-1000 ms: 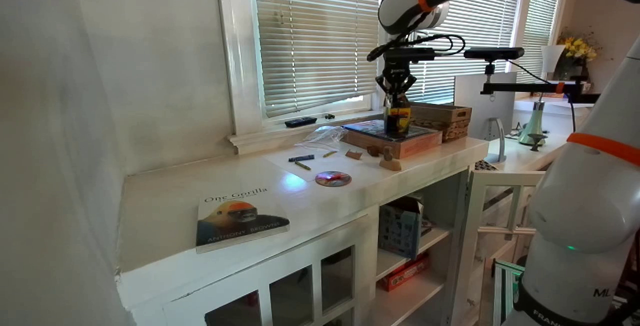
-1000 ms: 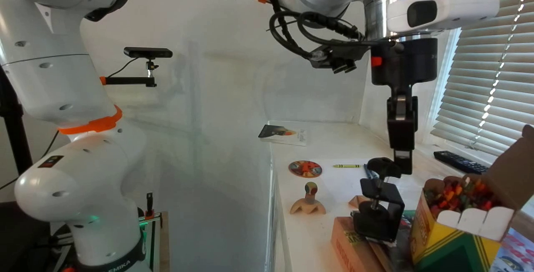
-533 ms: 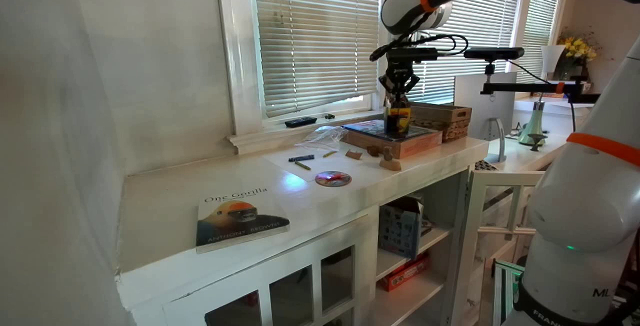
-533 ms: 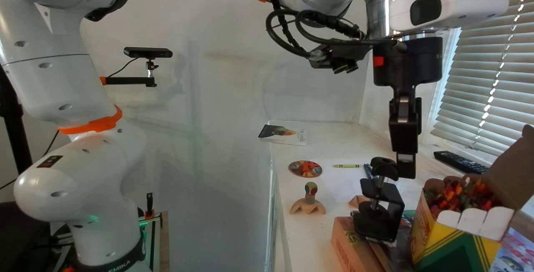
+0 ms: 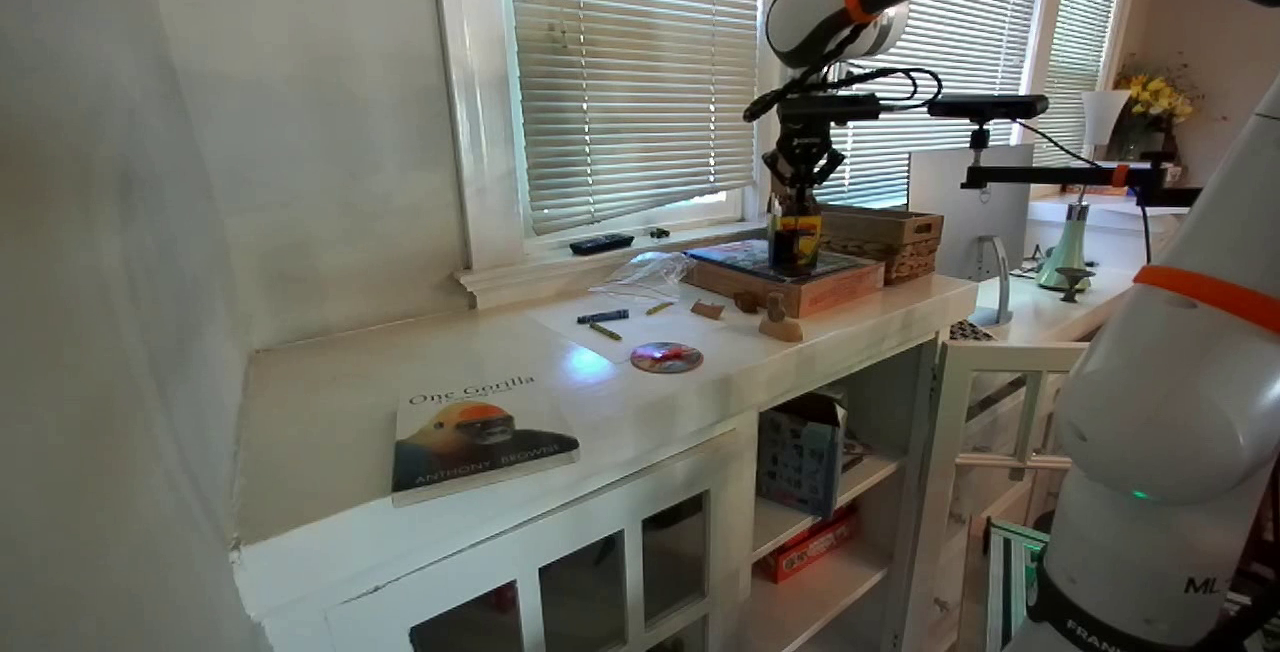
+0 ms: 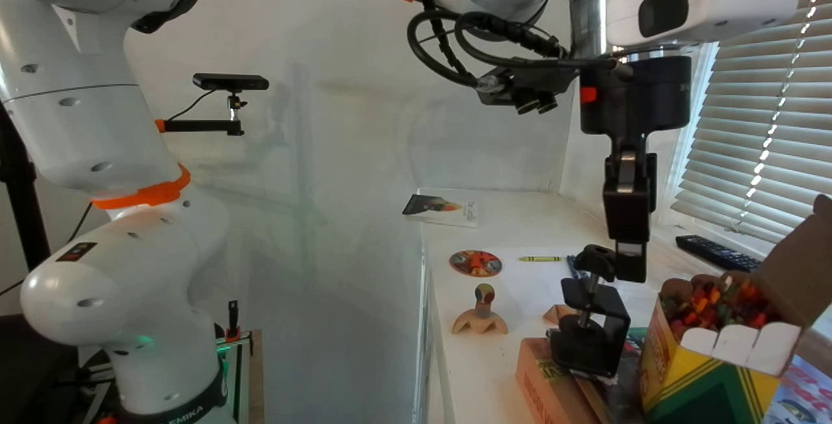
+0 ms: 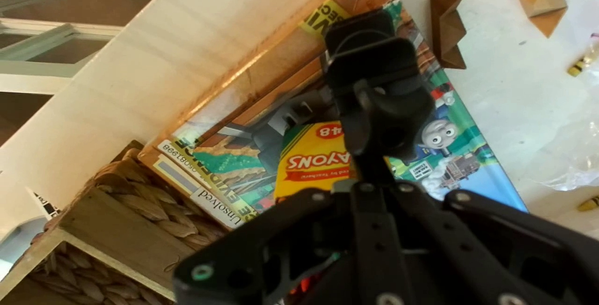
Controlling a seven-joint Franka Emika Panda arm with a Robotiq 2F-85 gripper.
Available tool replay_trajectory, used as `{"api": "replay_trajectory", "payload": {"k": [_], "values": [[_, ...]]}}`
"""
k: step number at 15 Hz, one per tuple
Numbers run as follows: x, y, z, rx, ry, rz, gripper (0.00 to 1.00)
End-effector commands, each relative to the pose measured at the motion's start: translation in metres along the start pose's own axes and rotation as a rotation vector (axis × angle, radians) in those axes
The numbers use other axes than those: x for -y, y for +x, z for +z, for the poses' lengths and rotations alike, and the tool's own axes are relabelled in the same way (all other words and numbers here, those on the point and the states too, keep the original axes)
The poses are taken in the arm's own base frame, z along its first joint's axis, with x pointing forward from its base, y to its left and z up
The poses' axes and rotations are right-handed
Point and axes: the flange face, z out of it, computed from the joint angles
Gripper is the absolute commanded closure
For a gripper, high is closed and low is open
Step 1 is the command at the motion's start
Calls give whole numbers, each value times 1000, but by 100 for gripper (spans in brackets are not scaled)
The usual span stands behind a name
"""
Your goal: Rotate the object clockwise
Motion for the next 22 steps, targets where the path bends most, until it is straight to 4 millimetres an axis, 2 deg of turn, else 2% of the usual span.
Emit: {"api": "replay_trajectory", "payload": {"k": [1,11,22], "values": [[-10,-10,0,27,-10,5,100],[-31,-18,-1,55,-29,26,100],[-30,-27,-8,76,-28,41,100]]}}
